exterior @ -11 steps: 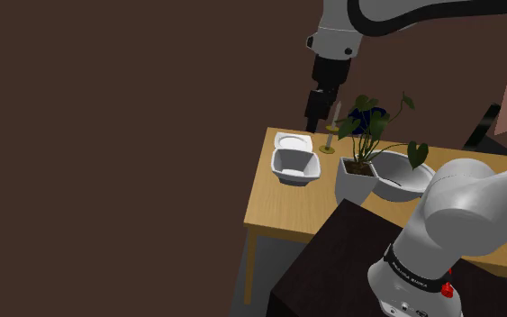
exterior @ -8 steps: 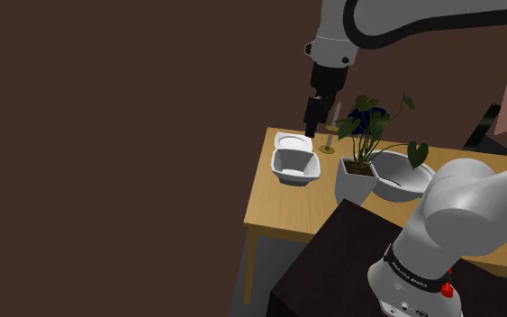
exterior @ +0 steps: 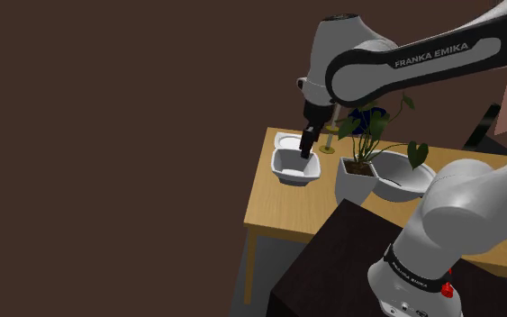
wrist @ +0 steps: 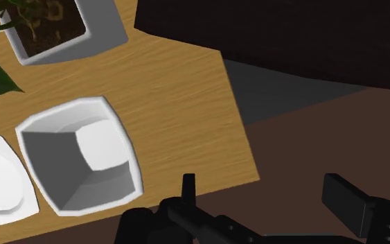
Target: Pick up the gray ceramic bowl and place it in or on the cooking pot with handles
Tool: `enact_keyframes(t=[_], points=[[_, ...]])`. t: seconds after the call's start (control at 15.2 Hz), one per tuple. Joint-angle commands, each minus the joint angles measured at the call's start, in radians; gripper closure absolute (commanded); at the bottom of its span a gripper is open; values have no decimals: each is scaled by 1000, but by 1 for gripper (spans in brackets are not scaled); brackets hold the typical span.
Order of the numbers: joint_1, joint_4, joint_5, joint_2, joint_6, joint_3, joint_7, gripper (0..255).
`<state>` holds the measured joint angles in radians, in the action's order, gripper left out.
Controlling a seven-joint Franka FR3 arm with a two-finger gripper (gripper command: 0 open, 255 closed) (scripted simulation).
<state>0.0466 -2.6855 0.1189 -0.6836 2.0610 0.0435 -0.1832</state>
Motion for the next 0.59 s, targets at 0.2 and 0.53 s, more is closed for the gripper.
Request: enact_keyframes(t=[0.2,0.53], points=[[50,-81,103,123,236,1,-5,0],[146,-107,263,305,477,14,32,0]])
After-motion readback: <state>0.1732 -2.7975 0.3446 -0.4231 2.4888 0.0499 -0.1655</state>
